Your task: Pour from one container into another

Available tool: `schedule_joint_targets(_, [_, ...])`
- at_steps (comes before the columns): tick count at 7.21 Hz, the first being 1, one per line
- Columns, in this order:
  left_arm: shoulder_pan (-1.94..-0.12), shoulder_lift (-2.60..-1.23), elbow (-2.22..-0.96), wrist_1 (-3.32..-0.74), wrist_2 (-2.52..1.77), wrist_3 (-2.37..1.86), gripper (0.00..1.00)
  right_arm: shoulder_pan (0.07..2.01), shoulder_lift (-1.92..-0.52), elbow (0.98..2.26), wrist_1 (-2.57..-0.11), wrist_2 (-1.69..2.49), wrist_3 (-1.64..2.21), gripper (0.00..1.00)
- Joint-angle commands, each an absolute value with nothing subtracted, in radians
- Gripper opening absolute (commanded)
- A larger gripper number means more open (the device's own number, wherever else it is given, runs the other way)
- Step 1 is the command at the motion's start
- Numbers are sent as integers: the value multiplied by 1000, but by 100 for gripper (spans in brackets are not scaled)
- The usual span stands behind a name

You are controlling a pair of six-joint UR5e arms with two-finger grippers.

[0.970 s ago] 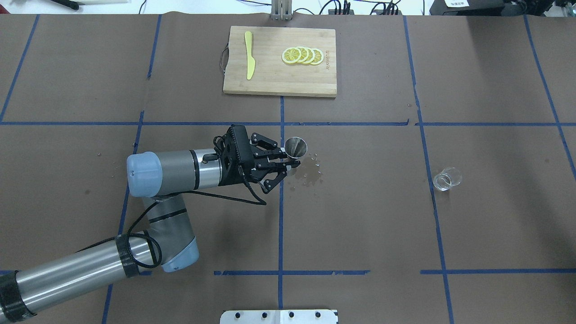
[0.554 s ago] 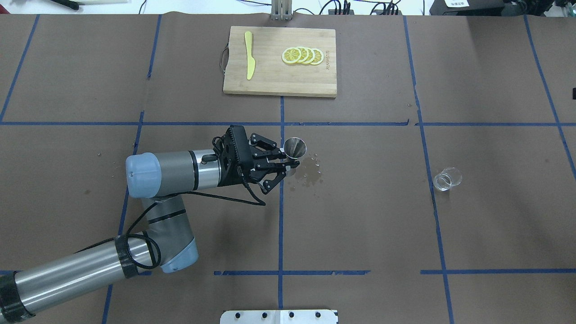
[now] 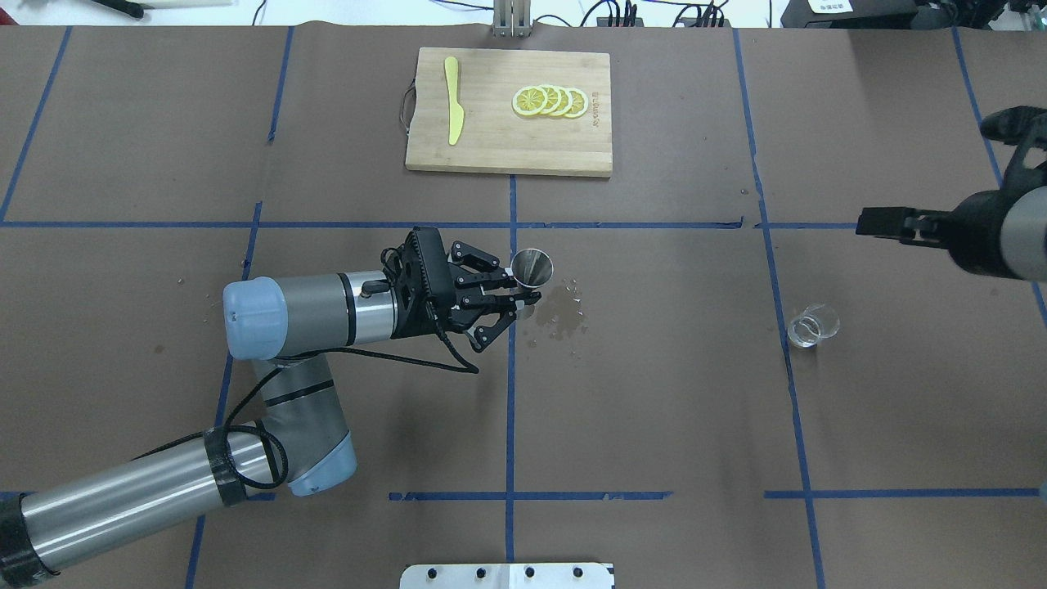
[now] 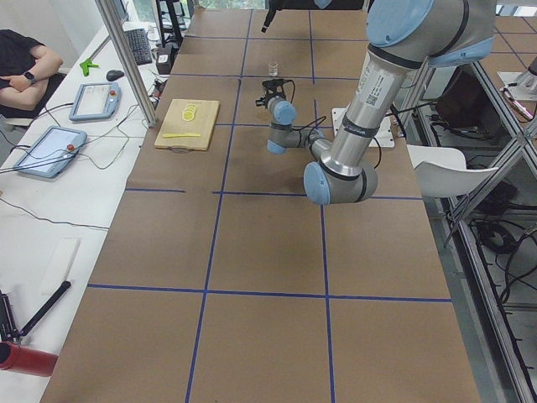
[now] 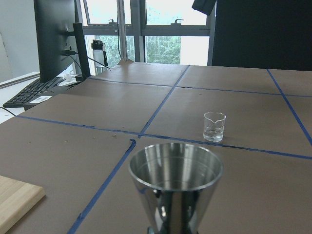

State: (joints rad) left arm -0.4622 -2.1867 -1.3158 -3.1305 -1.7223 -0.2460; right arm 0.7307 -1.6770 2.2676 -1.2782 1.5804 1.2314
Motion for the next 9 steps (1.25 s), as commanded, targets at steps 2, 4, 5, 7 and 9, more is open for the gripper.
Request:
schedule_joint_targets(2, [-463,-2177,-1327,-3129,-1721,-245,0,357,-1684,2180,-1223,985,1445,100])
schedule_joint_targets(4, [-465,-2169,-1334,-3129,-1721,-245,0,270,-1687,2046,-1107,768,1503,100])
schedule_joint_targets(5, [-463,-2155,-1351,-3129,-1721,-245,0,241,-1689,1987,-1063,679,1511,100])
schedule_joint_targets(7, [-463,-2151,-1356,-3129,-1721,-247,0,215,-1722,1947,-1005,624,1511,100])
schedule_joint_targets(9, [-462,-2151,-1356,-3129,-1721,-247,0,207,-1736,1913,-1003,585,1520,100])
